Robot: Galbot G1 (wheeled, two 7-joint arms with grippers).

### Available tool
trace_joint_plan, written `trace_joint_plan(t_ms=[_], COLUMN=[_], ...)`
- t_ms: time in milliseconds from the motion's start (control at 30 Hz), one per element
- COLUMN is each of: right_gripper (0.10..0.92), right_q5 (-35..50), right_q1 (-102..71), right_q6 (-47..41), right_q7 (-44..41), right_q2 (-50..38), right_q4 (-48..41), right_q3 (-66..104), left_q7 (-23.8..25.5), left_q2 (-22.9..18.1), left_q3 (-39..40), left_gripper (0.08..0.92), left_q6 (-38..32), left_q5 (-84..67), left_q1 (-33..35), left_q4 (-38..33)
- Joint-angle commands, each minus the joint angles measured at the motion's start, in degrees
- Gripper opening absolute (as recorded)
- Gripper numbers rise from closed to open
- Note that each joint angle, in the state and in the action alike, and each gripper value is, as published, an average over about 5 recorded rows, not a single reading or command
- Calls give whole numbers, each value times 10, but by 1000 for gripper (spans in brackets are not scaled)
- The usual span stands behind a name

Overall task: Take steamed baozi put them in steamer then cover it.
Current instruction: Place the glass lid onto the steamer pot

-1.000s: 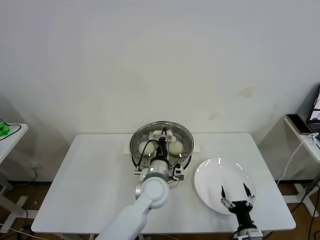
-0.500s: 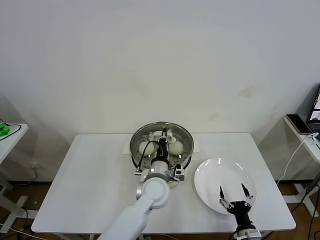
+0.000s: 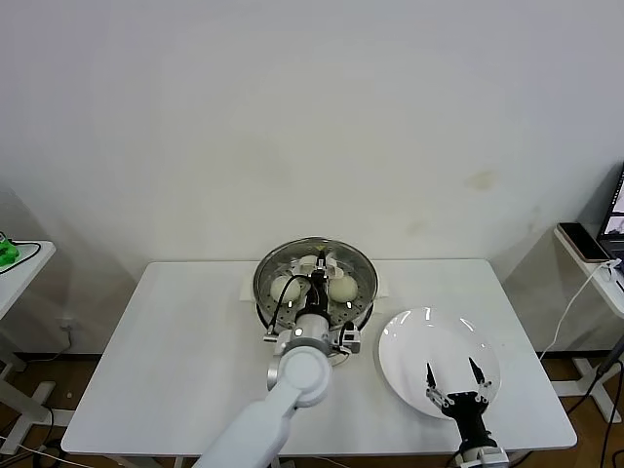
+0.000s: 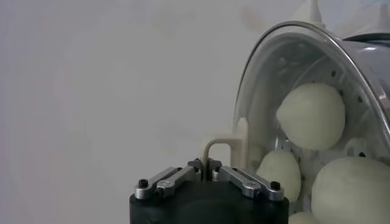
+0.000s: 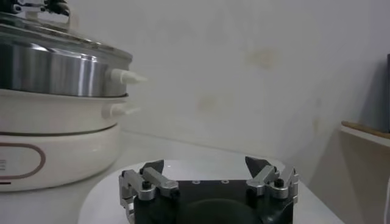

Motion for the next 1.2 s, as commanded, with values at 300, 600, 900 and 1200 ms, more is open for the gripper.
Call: trace_joint_plan(t_ms=[300, 600, 900, 1200], right_gripper=[823, 823, 823, 823], right_q5=[0, 0, 0, -1], right_q1=[-1, -3, -3, -3], right_q6=[2, 3, 4, 4], right_q7=[-2, -3, -4, -6], right_q2=[0, 0, 0, 0], right_q4=[1, 1, 1, 0], right_q3=[-2, -2, -4, -6], left_q7=[0, -3, -2, -3], left_q2=[-1, -3, -2, -6], left_q3=[-3, -7, -7, -7], left_gripper=[132, 132, 132, 132], left_q6=[-2, -6, -7, -8], left_q5=[2, 7, 7, 5], left_q1=[-1, 0, -1, 2], left_q4=[4, 11, 12, 13])
